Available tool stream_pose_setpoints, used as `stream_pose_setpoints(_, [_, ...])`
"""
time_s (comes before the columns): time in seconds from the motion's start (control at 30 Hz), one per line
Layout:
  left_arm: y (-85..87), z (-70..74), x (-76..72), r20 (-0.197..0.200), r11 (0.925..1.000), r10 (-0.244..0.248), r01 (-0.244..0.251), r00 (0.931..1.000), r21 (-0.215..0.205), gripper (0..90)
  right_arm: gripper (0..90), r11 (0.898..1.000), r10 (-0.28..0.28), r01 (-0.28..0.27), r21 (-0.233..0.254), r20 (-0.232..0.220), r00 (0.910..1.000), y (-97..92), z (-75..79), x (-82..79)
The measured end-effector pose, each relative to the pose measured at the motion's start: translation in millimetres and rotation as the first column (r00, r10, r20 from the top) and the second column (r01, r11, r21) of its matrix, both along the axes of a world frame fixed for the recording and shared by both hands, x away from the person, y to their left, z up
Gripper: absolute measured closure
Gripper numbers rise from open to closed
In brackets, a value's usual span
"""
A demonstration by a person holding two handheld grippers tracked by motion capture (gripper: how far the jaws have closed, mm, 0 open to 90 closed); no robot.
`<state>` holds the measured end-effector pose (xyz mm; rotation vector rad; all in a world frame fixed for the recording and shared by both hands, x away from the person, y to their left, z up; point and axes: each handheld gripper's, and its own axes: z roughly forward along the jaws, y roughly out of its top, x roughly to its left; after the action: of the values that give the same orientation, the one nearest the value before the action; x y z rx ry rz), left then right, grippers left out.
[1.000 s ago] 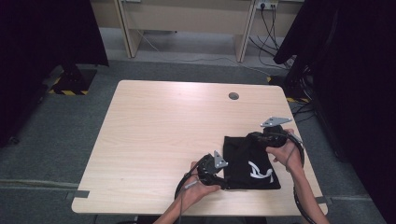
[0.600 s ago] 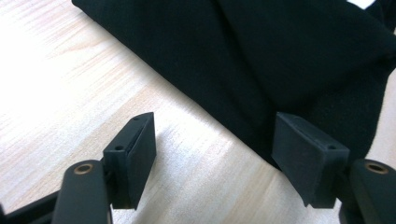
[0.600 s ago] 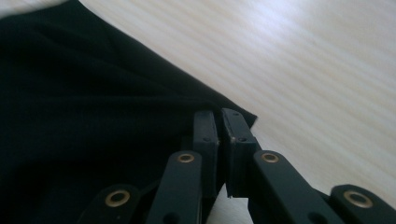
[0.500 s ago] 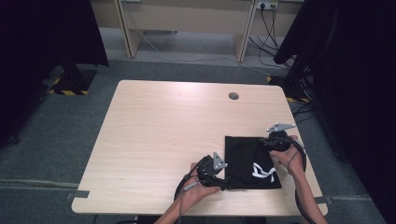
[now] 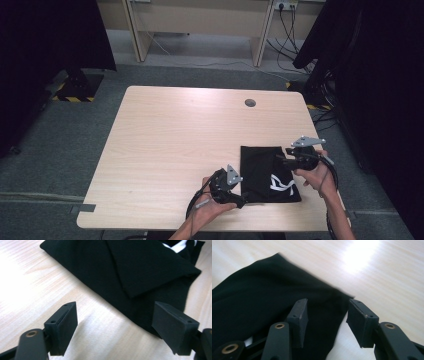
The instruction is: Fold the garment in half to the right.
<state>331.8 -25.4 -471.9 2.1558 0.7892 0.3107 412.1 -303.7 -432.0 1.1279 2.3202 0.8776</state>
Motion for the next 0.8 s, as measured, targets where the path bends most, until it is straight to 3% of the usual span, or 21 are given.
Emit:
stream_pose_setpoints(0.13, [-2.3, -5.4, -2.8, 0.001, 0.9995, -0.003, 0.003, 1.0, 0.03, 17.8, 50.8, 0.999, 0.033, -0.034, -0.013, -0.013, 0.9994, 2.2, -8.0, -20.0])
stream_pose_setpoints(0.27, [-1.5, -7.7, -3.6, -0.003, 0.9998, 0.009, -0.009, 1.0, 0.019, 17.3, 51.3, 0.997, 0.053, -0.055, -0.048, -0.039, 0.9978, 4.7, -21.7, -33.6])
stream_pose_setpoints(0.5, [6.7, -8.1, -4.8, -0.004, 0.9996, 0.021, -0.021, 0.9998, 0.021, 17.5, 53.0, 0.999, 0.036, -0.036, -0.006, -0.033, 0.9988, 9.5, -29.2, -33.8])
stream_pose_setpoints(0.63, [23.6, -7.9, -5.7, 0.009, 0.9983, 0.049, -0.049, 0.9988, 0.03, 17.6, 53.0, 0.999, 0.041, -0.041, 0.018, -0.025, 0.9988, 22.3, -31.7, -32.5])
stream_pose_setpoints(0.8, [50.9, -9.1, -1.9, -0.008, 0.9953, 0.095, -0.095, 0.9955, 0.021, 17.6, 53.0, 0.999, 0.05, -0.05, 0.021, -0.025, 0.9984, 45.5, -32.4, -27.1])
